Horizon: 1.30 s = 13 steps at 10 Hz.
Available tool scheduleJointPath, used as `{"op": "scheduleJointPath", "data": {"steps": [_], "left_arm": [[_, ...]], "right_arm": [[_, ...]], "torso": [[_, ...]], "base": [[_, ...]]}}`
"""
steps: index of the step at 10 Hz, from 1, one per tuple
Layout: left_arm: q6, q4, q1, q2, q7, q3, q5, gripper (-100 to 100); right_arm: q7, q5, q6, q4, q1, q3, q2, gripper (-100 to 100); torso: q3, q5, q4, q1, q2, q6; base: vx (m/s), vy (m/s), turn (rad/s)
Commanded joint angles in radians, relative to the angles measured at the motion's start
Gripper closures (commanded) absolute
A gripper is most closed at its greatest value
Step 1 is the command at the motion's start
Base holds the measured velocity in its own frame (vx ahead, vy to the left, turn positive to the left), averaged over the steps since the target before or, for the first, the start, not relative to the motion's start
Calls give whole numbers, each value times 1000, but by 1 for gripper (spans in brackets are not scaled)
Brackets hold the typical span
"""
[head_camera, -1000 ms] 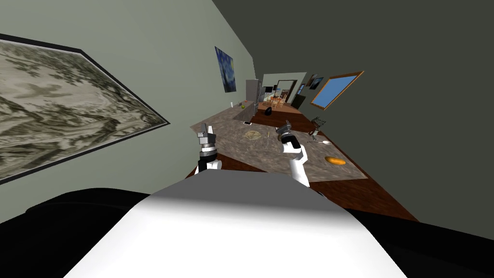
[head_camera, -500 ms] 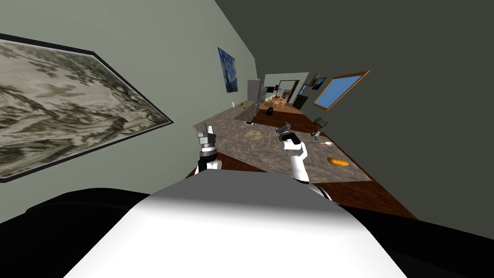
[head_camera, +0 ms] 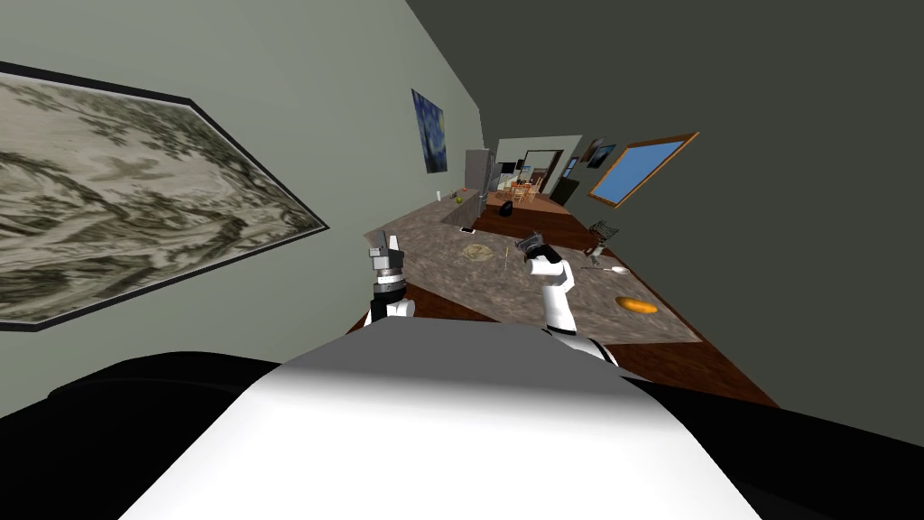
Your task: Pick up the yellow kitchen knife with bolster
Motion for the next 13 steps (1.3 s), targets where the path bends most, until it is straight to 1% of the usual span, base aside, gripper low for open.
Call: {"op": "scheduleJointPath", "data": {"steps": [1, 2, 3, 4, 5, 6, 7, 8, 9, 10, 11, 12, 13], "left_arm": [[0, 0, 0, 0, 0, 0, 0, 0], [0, 0, 0, 0, 0, 0, 0, 0], [0, 0, 0, 0, 0, 0, 0, 0], [0, 0, 0, 0, 0, 0, 0, 0], [0, 0, 0, 0, 0, 0, 0, 0], [0, 0, 0, 0, 0, 0, 0, 0], [0, 0, 0, 0, 0, 0, 0, 0], [0, 0, 0, 0, 0, 0, 0, 0], [0, 0, 0, 0, 0, 0, 0, 0], [0, 0, 0, 0, 0, 0, 0, 0], [0, 0, 0, 0, 0, 0, 0, 0], [0, 0, 0, 0, 0, 0, 0, 0], [0, 0, 0, 0, 0, 0, 0, 0]], "right_arm": [[-50, -10, 50, 50, -50, -12, -15, -100], [-50, -10, 74, 64, -51, -12, -15, -100], [-50, -10, 80, 64, -51, -12, -15, -100], [-98, -20, 119, 114, -98, -23, -28, -100], [-98, -20, 145, 123, -98, -23, -28, -100], [-141, -29, 175, 162, -144, -34, -42, -100], [-144, -29, 205, 183, -145, -34, -42, -100], [-144, -29, 222, 183, -145, -34, -42, -100], [-189, -38, 257, 228, -190, -43, -55, -100], [-189, -38, 286, 243, -190, -43, -55, -100], [-232, -47, 315, 274, -230, -52, -69, -100], [-232, -47, 345, 301, -233, -52, -69, -100], [-232, -47, 358, 304, -233, -52, -69, -100]], "torso": [[0, 0, 0, 0, 0, 0], [0, 0, 0, 1, 0, 0], [0, 0, 0, 1, 0, 0], [0, 0, 0, 0, 0, 0], [0, 0, 0, 0, -1, 0], [-1, 0, 0, 1, -1, 0], [-1, 0, 0, 1, -1, 0], [-1, 0, 0, 1, -1, 0], [0, 0, 0, 0, -1, 0], [-1, 0, 0, 1, -1, 0], [-1, 0, 0, 1, -1, 0], [-1, 0, 0, 1, -2, 0], [-1, 0, -1, 1, -2, 0]], "base": [[-1, 23, 61], [-1, 21, 39], [0, 8, -7], [3, 17, 47], [6, 18, 34], [14, 28, 37], [14, 25, 20], [4, 11, -4], [9, 18, 25], [14, 18, 23], [24, 25, 19], [25, 23, 10], [12, 12, -2]]}}
